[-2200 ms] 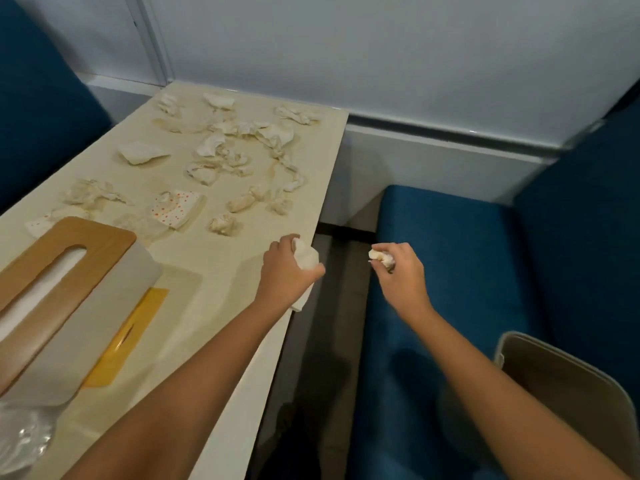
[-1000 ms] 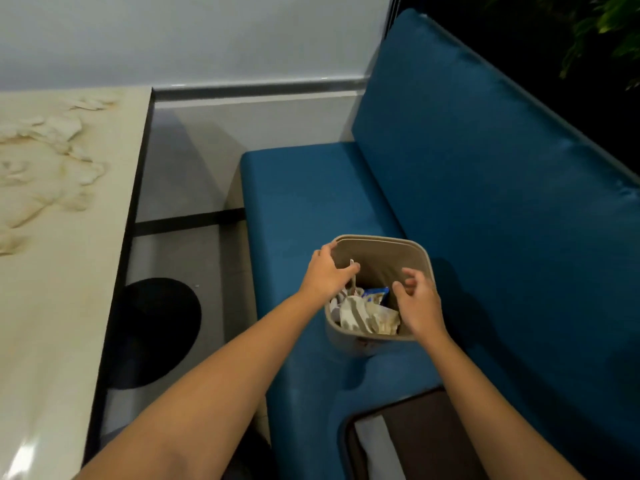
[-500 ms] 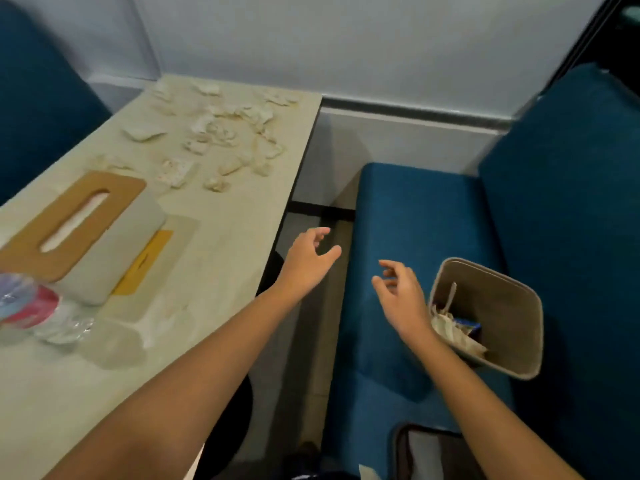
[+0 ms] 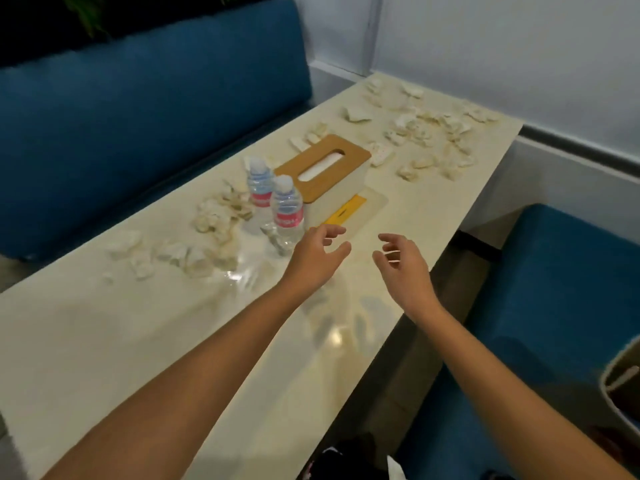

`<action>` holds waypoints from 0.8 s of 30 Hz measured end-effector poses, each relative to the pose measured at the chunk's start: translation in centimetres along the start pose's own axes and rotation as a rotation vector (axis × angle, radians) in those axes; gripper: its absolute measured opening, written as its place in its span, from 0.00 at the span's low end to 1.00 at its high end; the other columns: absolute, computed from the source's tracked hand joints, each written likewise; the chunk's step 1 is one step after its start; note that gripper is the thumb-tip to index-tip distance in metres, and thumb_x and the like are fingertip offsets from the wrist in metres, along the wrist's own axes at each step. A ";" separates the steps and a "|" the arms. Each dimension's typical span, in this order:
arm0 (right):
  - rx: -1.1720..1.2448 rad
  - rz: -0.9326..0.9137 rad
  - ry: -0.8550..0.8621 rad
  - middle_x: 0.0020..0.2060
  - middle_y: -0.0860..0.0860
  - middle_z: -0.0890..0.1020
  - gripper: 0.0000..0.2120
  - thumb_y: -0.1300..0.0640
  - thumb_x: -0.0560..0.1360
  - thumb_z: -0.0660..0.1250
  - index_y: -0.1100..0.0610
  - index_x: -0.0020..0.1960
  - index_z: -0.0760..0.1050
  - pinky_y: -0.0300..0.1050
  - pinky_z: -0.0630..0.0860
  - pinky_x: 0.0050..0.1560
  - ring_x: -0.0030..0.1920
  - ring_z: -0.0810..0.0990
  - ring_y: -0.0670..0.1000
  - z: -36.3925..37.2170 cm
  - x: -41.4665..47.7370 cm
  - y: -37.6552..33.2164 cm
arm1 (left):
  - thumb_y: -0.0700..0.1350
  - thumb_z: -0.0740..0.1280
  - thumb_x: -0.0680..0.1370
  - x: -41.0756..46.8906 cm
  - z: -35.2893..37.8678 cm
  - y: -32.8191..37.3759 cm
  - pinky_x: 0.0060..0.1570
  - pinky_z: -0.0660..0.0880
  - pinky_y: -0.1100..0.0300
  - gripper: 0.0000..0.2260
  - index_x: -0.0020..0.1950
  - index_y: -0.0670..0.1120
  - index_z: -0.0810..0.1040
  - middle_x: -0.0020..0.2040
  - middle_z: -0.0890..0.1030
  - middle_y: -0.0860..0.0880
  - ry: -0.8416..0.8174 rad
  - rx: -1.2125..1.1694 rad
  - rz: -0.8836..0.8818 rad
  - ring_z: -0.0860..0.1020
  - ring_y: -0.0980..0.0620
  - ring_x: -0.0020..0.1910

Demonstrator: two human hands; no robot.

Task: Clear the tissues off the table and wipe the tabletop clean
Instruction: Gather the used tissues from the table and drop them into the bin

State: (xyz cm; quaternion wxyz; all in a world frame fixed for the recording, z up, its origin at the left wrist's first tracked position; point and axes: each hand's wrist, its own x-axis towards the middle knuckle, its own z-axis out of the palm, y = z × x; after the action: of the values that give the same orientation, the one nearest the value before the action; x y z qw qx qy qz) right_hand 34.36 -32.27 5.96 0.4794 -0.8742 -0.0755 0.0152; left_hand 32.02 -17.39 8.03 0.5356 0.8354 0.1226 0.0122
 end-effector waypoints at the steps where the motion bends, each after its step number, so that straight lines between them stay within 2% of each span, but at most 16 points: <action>1: 0.009 -0.021 -0.029 0.56 0.51 0.72 0.15 0.57 0.78 0.62 0.54 0.64 0.69 0.38 0.70 0.52 0.52 0.73 0.46 1.5 -0.3 -1.0 | 0.46 0.66 0.77 -0.8 -1.5 -0.9 0.53 0.67 0.65 0.12 0.60 0.49 0.75 0.61 0.75 0.51 0.023 -0.013 -0.013 0.73 0.56 0.58; 10: 0.028 -0.128 -0.256 0.55 0.55 0.74 0.14 0.60 0.77 0.63 0.57 0.62 0.71 0.38 0.70 0.50 0.48 0.73 0.48 13.0 -2.5 -6.5 | 0.46 0.66 0.77 -4.9 -12.0 -8.4 0.50 0.68 0.66 0.06 0.52 0.53 0.74 0.58 0.76 0.52 0.265 -0.038 -0.141 0.74 0.57 0.52; 14: -0.002 -0.179 -0.355 0.57 0.55 0.74 0.14 0.60 0.77 0.63 0.58 0.62 0.71 0.44 0.72 0.53 0.50 0.74 0.49 16.9 -1.7 -8.4 | 0.45 0.66 0.76 -5.2 -15.7 -11.3 0.50 0.68 0.66 0.06 0.53 0.51 0.76 0.58 0.76 0.51 0.354 -0.002 -0.211 0.75 0.56 0.52; 18: -0.120 -0.282 -0.459 0.61 0.55 0.72 0.17 0.58 0.77 0.63 0.57 0.65 0.69 0.49 0.71 0.58 0.56 0.74 0.53 20.8 0.1 -10.2 | 0.44 0.66 0.76 -4.7 -19.3 -14.0 0.49 0.67 0.65 0.09 0.56 0.48 0.77 0.58 0.75 0.49 0.423 0.080 -0.274 0.73 0.55 0.51; 20: -0.204 -0.347 -0.512 0.64 0.53 0.70 0.19 0.56 0.77 0.63 0.55 0.67 0.68 0.49 0.70 0.60 0.61 0.71 0.56 23.0 1.5 -10.8 | 0.44 0.65 0.77 -4.1 -20.9 -15.2 0.50 0.68 0.63 0.09 0.57 0.48 0.76 0.59 0.74 0.49 0.459 0.119 -0.307 0.73 0.54 0.52; 24: -0.418 -0.374 -0.570 0.68 0.49 0.65 0.23 0.50 0.77 0.62 0.49 0.70 0.64 0.47 0.69 0.58 0.66 0.63 0.54 26.5 3.5 -11.3 | 0.45 0.65 0.77 -2.4 -22.7 -16.8 0.52 0.68 0.63 0.12 0.60 0.47 0.75 0.61 0.73 0.49 0.492 0.187 -0.350 0.73 0.52 0.56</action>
State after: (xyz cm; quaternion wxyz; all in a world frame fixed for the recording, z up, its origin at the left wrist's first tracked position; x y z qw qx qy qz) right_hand 33.83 -3.64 1.29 0.2456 -0.8848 -0.3648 0.1541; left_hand 22.97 9.03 2.89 0.4045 0.8193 0.3910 0.1102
